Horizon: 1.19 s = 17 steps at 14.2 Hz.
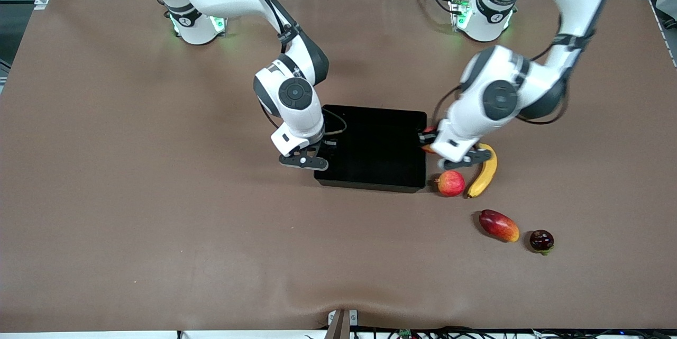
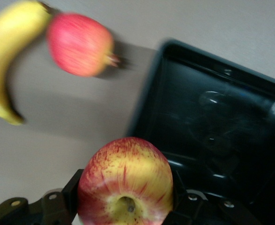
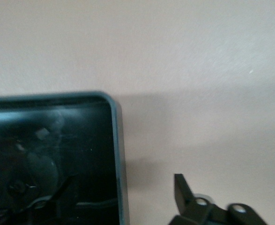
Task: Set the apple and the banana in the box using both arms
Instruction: 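Lower the apple into the box with the left gripper while the right gripper withdraws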
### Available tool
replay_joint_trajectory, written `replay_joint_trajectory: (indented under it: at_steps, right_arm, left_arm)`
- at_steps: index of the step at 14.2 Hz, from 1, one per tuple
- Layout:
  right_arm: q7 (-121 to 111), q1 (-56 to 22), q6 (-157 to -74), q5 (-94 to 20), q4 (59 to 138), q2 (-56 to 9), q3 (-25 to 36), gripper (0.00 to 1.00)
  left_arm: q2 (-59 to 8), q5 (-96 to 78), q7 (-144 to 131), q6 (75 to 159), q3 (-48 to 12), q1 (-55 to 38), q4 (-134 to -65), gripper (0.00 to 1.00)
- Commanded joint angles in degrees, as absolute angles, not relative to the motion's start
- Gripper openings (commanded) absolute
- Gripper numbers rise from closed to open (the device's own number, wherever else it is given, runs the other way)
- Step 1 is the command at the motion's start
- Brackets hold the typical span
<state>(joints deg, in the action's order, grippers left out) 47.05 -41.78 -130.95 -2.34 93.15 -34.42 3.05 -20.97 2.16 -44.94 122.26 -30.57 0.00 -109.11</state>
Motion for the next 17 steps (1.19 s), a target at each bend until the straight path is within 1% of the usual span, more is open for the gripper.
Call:
replay_joint_trajectory:
  at_steps: [1, 3, 5, 8, 9, 10, 11, 12, 14, 16, 17]
  right_arm:
    - [46.4, -38.4, -127.4, -3.3, 93.9, -30.0, 2.8, 1.0]
    - [41.7, -35.1, -123.5, -3.3, 94.0, -28.0, 2.8, 1.0]
    - [34.0, -31.7, -120.2, -3.3, 94.2, -27.6, 3.0, 1.0]
    - [27.4, -26.2, -120.3, -2.9, 94.9, -28.0, 3.1, 1.0]
    - [23.2, -23.4, -120.7, -2.9, 95.0, -28.2, 3.1, 1.0]
    - [19.3, -20.9, -121.2, -2.9, 95.0, -28.6, 3.1, 1.0]
    - [16.6, -18.5, -122.9, -2.9, 94.9, -29.0, 3.1, 1.0]
    - [14.3, -16.4, -126.1, -2.9, 94.9, -29.6, 3.1, 1.0]
    - [10.1, -13.5, -132.9, -3.0, 94.5, -32.1, 3.1, 1.0]
    - [9.3, -10.9, -138.3, -2.8, 93.5, -34.8, 3.1, 1.0]
    - [9.3, -9.6, -139.5, -2.7, 92.6, -36.0, 3.0, 1.0]
  left_arm:
    - [-24.9, 6.2, -52.7, 126.6, -30.5, -3.2, -108.5, 0.0]
    - [-27.9, 11.7, -57.3, 127.6, -30.3, -5.5, -108.4, 0.0]
    - [-31.3, 15.8, -60.7, 129.4, -30.4, -5.7, -108.3, 0.0]
    - [-35.1, 19.2, -62.7, 132.5, -30.4, -6.8, -108.2, 0.0]
    - [-35.8, 19.3, -63.4, 133.0, -30.3, -6.9, -107.8, 0.26]
    - [-36.1, 19.3, -63.8, 133.0, -30.3, -6.9, -107.3, 0.73]
    - [-35.9, 19.3, -64.1, 133.0, -30.2, -6.7, -107.0, 1.0]
    - [-35.6, 19.4, -63.9, 132.7, -30.4, -5.8, -106.3, 1.0]
    - [-32.5, 19.3, -63.2, 131.0, -30.4, -5.5, -105.1, 1.0]
    - [-29.5, 18.7, -62.8, 124.7, -30.5, -3.7, -102.1, 1.0]
    - [-28.5, 18.6, -61.1, 120.8, -30.8, -2.2, -100.0, 1.0]
